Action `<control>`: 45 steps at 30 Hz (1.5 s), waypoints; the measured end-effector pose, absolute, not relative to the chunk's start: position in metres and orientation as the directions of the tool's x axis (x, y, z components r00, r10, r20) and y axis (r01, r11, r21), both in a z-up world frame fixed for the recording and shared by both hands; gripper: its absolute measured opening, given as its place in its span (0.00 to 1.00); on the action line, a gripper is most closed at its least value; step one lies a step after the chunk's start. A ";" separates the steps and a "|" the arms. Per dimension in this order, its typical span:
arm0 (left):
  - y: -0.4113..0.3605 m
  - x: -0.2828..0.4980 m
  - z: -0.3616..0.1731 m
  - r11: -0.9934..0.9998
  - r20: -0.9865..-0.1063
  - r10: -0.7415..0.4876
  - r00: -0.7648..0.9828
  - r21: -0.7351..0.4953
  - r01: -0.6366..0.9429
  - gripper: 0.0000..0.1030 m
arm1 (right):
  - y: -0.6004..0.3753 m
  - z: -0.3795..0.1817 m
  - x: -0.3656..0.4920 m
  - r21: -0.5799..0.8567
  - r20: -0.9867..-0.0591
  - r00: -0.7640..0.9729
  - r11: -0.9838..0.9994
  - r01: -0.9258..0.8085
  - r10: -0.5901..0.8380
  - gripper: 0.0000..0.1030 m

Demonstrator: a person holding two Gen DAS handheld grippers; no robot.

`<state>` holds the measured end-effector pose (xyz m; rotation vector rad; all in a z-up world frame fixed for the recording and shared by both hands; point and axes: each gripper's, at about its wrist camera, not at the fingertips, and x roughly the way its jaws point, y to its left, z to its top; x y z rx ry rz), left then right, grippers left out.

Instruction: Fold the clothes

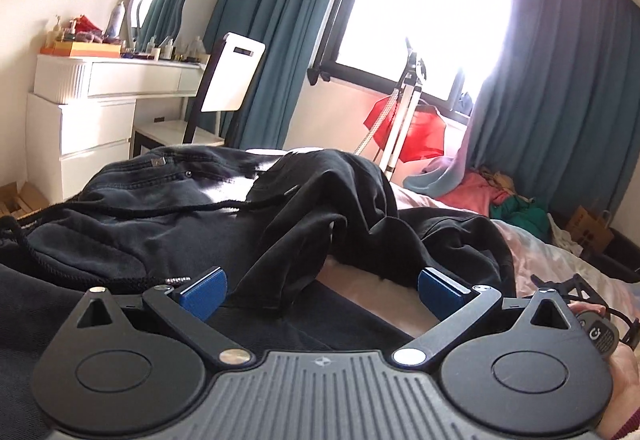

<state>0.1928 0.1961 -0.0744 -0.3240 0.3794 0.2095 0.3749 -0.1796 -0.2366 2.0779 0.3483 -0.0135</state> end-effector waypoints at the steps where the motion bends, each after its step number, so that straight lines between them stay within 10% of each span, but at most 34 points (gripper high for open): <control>1: 0.197 0.195 -0.078 0.927 -0.401 0.137 0.906 -0.271 -0.260 1.00 | -0.178 -0.237 0.379 0.846 -0.161 0.961 -0.470 0.252 0.226 0.68; 6: 0.192 0.202 -0.090 0.935 -0.412 0.129 0.902 -0.251 -0.249 1.00 | -0.172 -0.226 0.403 0.851 -0.265 0.935 -0.399 0.342 0.236 0.60; 8: 0.187 0.203 -0.091 0.942 -0.413 0.124 0.902 -0.237 -0.238 1.00 | -0.175 -0.215 0.410 0.844 -0.340 0.905 -0.341 0.414 0.258 0.21; 10: 0.183 0.203 -0.092 0.947 -0.412 0.123 0.903 -0.224 -0.232 1.00 | -0.182 -0.205 0.416 0.847 -0.391 0.883 -0.273 0.456 0.262 0.08; 22: 0.172 0.199 -0.092 0.944 -0.431 0.093 0.898 -0.248 -0.217 1.00 | -0.323 -0.098 0.393 0.920 -0.367 0.918 0.205 0.335 0.149 0.05; 34: 0.143 0.207 -0.091 0.995 -0.445 0.014 0.895 -0.087 -0.058 1.00 | -0.422 -0.029 0.370 0.635 -0.359 0.931 0.747 0.197 0.061 0.05; 45: 0.111 0.209 -0.098 0.998 -0.473 -0.012 0.881 -0.057 -0.017 1.00 | -0.448 -0.157 0.291 0.897 -0.387 0.872 0.343 0.279 0.301 0.08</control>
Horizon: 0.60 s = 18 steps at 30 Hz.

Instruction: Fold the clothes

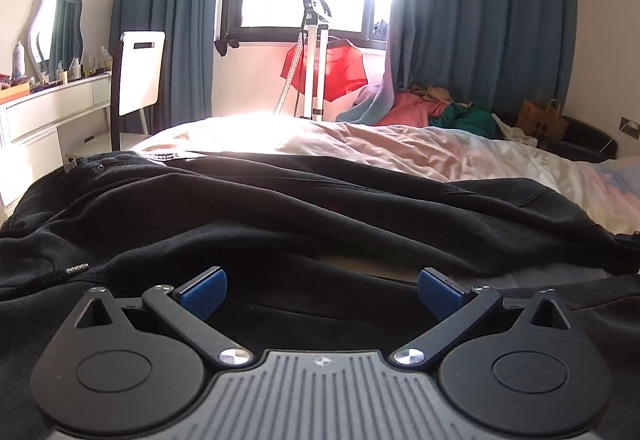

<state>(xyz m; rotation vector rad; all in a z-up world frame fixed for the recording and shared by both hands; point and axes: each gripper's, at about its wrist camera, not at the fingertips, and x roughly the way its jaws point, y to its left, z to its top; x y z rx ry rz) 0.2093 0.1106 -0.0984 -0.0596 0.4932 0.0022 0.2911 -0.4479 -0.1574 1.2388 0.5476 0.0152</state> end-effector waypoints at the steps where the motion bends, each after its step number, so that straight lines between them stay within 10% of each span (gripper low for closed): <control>1: 0.110 0.209 -0.099 0.997 -0.478 -0.015 0.878 -0.069 -0.020 1.00 | -0.449 -0.159 0.290 0.910 -0.367 0.877 0.317 0.268 0.311 0.08; 3: 0.108 0.209 -0.100 0.995 -0.488 -0.021 0.872 -0.093 -0.028 1.00 | -0.451 -0.163 0.288 0.938 -0.319 0.889 0.246 0.245 0.330 0.22; 5: 0.106 0.209 -0.100 0.993 -0.497 -0.025 0.867 -0.113 -0.036 1.00 | -0.449 -0.171 0.290 0.949 -0.305 0.887 0.190 0.252 0.346 0.77; 18: 0.110 0.244 -0.113 0.970 -0.552 -0.121 0.825 -0.242 -0.020 0.99 | -0.467 -0.181 0.319 0.933 -0.359 0.897 0.124 0.338 0.258 0.63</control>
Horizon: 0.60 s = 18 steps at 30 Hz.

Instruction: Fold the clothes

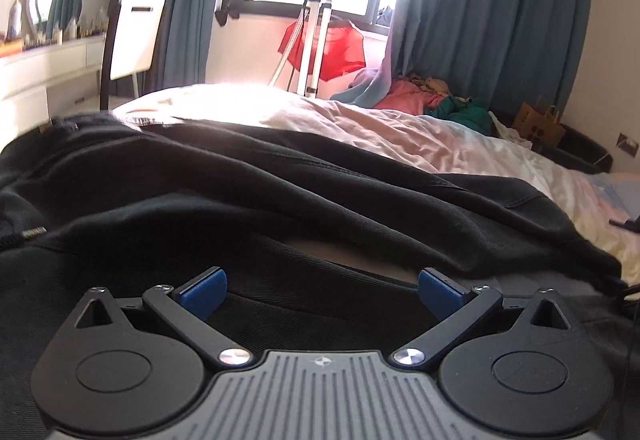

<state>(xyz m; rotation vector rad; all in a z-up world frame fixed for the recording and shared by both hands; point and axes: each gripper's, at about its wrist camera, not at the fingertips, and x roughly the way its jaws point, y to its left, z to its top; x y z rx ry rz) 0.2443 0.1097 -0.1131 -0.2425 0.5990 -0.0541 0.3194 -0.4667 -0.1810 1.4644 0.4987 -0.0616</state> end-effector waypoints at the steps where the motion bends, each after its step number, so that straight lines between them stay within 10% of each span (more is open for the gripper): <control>1: 0.116 0.255 -0.115 0.949 -0.568 -0.165 0.806 -0.314 -0.027 0.98 | -0.467 -0.181 0.323 0.925 -0.375 0.891 0.156 0.345 0.257 0.53; 5: 0.139 0.304 -0.124 0.823 -0.556 -0.319 0.767 -0.564 -0.067 0.97 | -0.473 -0.186 0.330 0.902 -0.417 0.875 0.228 0.366 0.247 0.11; 12: 0.149 0.376 -0.143 0.654 -0.561 -0.410 0.719 -0.731 -0.197 0.82 | -0.479 -0.145 0.358 0.876 -0.367 0.904 0.410 0.256 0.220 0.05; 18: 0.147 0.400 -0.145 0.602 -0.581 -0.415 0.701 -0.753 -0.268 0.23 | -0.482 -0.090 0.368 0.840 -0.264 0.939 0.531 0.112 0.219 0.05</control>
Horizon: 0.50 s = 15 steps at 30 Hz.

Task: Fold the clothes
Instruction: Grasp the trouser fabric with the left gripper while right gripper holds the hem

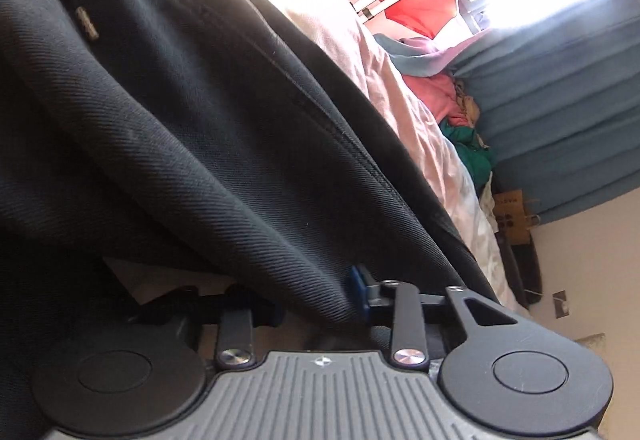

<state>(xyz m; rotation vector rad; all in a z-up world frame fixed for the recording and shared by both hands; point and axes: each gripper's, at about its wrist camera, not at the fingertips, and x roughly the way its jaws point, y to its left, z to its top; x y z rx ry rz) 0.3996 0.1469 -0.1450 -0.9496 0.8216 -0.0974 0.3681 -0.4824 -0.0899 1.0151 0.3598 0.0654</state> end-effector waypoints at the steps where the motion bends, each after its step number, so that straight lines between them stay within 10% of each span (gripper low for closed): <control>1: 0.148 0.400 -0.144 0.592 -0.573 -0.417 0.705 -0.760 -0.268 0.18 | -0.481 -0.083 0.363 0.819 -0.256 0.942 0.566 0.094 0.215 0.05; 9: 0.179 0.334 -0.141 0.618 -0.540 -0.447 0.713 -0.763 -0.189 0.08 | -0.463 -0.133 0.302 0.683 -0.595 0.777 0.638 0.356 0.203 0.06; 15: 0.193 0.312 -0.154 0.619 -0.530 -0.444 0.722 -0.764 -0.180 0.08 | -0.468 -0.116 0.251 0.633 -0.573 0.799 0.718 0.290 0.182 0.24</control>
